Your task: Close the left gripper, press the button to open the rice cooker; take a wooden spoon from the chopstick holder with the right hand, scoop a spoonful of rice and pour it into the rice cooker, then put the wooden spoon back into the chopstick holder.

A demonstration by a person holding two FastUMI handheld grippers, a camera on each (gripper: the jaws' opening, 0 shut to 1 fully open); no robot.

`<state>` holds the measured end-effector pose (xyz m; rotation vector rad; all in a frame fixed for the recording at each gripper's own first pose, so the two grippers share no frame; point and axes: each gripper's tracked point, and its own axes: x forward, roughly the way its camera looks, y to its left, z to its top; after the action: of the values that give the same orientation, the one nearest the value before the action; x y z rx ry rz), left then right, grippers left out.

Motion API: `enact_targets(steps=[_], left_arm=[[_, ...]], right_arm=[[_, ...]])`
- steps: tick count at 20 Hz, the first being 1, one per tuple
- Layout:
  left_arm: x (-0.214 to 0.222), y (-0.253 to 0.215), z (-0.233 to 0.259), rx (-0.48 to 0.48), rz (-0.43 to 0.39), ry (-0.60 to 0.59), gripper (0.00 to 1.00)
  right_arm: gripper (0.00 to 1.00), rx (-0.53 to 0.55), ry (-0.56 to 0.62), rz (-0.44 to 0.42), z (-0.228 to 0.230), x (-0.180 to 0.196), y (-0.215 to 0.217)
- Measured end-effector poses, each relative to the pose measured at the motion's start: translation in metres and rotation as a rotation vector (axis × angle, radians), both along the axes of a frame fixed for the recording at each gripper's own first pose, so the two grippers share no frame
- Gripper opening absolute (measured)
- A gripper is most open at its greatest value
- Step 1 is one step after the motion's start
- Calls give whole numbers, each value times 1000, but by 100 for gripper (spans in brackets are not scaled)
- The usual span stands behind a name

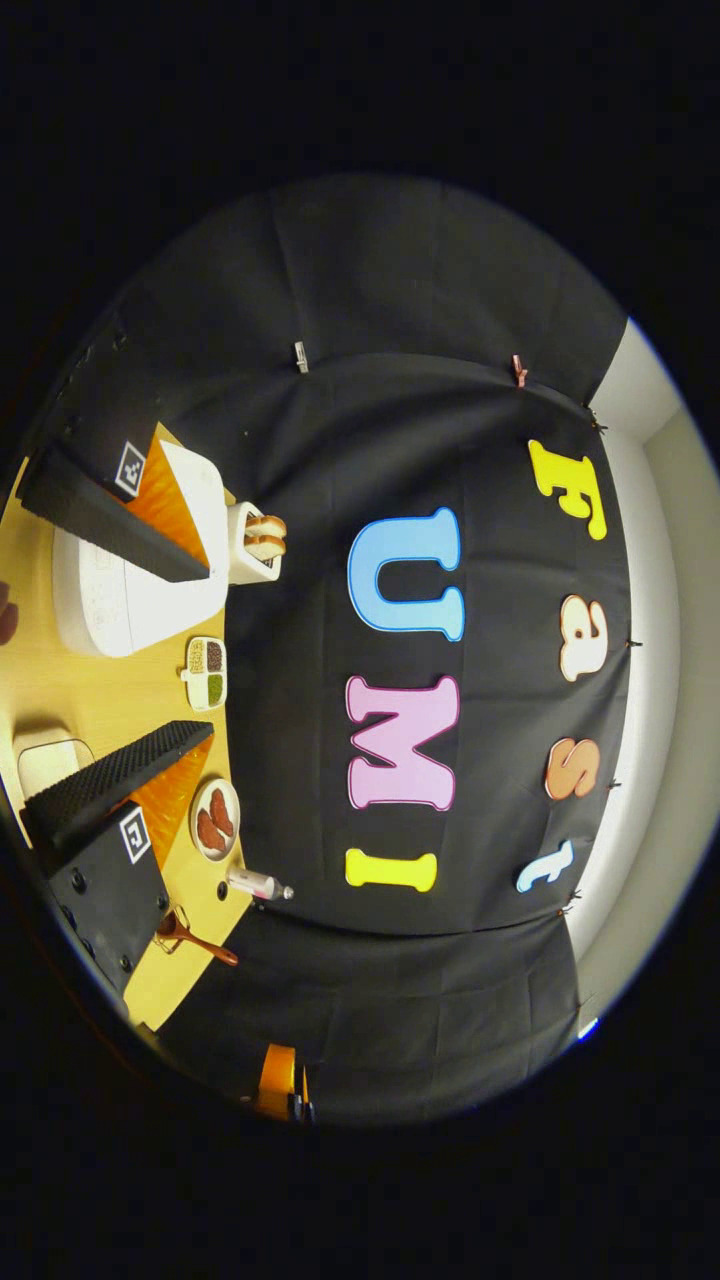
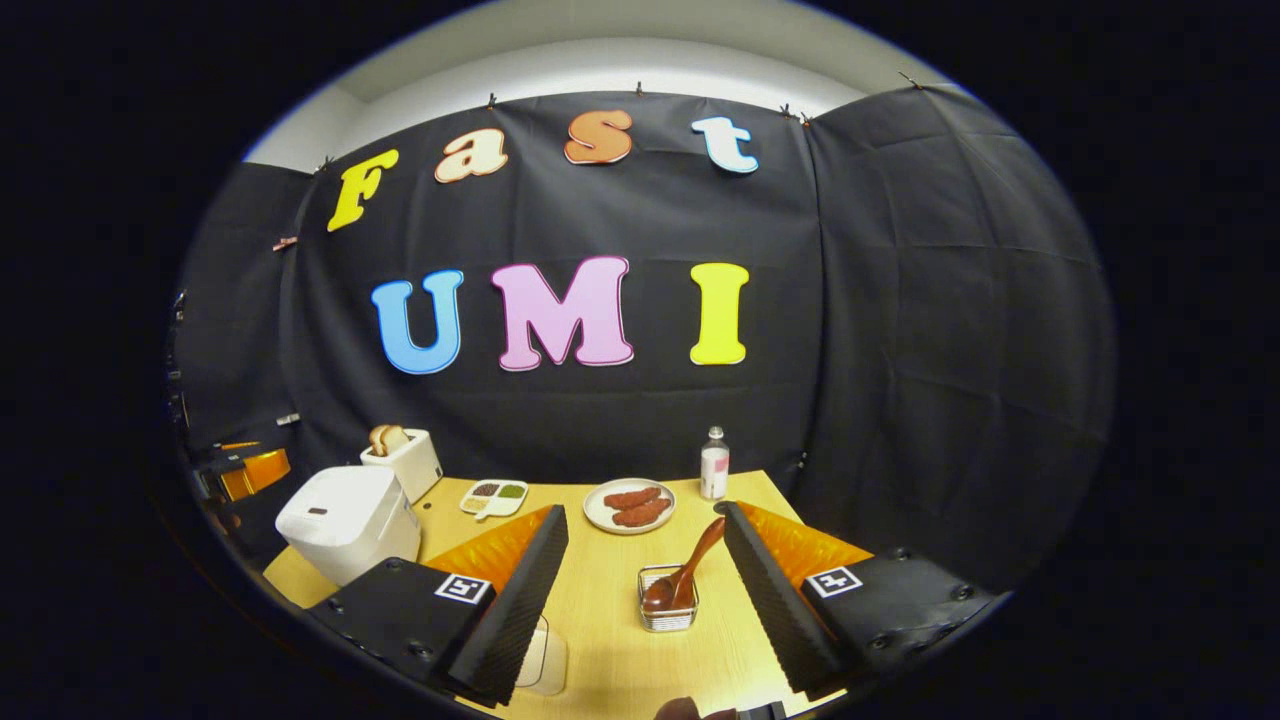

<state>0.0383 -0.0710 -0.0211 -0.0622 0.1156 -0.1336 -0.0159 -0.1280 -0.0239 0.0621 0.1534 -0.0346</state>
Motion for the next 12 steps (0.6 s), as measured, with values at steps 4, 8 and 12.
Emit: enact_targets(steps=[4, 8, 12], left_arm=[[-24, -11, 14, -35, -24, -32, 96], [-41, -17, 18, -23, -38, -48, 97], [-51, -20, 19, -22, -40, -40, 97]], right_arm=[[98, 3, -47, 3, 19, -2, 2], [98, -1, -91, 2, 32, -9, 2], [98, -37, -120, 11, 37, -8, 1]])
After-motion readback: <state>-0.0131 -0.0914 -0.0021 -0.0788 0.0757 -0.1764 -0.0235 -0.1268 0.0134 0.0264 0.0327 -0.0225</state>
